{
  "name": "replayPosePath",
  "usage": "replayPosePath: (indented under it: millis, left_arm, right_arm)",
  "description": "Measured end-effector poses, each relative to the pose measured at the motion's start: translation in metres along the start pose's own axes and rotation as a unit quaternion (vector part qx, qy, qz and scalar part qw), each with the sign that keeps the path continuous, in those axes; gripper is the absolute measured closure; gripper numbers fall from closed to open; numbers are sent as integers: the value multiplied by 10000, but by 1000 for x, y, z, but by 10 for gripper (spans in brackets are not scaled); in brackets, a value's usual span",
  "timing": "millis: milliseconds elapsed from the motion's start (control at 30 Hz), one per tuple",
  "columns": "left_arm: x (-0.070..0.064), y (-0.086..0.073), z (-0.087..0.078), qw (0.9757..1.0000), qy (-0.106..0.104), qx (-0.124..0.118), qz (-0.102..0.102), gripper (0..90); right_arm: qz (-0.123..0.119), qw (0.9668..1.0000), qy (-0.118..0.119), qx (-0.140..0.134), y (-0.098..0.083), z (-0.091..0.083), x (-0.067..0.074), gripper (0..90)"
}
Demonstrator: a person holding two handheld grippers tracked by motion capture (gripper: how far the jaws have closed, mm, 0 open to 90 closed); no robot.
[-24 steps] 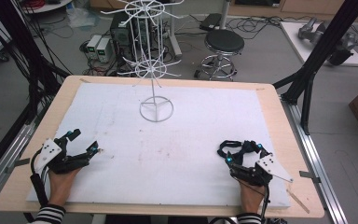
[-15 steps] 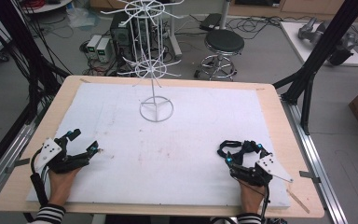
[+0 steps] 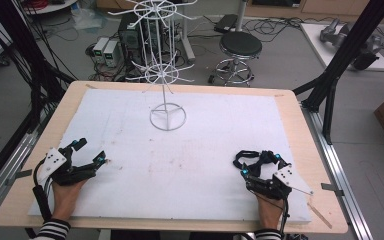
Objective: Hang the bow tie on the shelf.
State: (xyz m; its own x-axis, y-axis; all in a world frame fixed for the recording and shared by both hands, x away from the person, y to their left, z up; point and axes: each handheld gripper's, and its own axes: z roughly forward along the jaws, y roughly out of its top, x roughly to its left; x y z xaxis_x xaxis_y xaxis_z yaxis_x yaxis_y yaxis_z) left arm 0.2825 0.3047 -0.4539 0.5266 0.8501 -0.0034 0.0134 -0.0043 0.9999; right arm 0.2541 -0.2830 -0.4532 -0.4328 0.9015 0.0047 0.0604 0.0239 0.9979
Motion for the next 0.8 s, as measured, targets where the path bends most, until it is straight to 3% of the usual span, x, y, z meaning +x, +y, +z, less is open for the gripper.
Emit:
replayPosePath:
  millis: [267, 433, 567, 800]
  left_arm:
    - [0, 0, 0, 10000, 1, -7, -6, 153]
    - [0, 0, 0, 10000, 20, -14, 4, 153]
    - [0, 0, 0, 10000, 27, 3, -14, 153]
    - [0, 0, 0, 10000, 27, 12, -4, 153]
  right_arm:
    - [47, 10000, 32, 27, 1, 1, -2, 32]
    - [120, 9996, -6, 259, 3, 3, -4, 33]
    - [193, 9993, -45, 319, 13, 1, -11, 33]
    - [107, 9979, 105, 629, 30, 2, -22, 33]
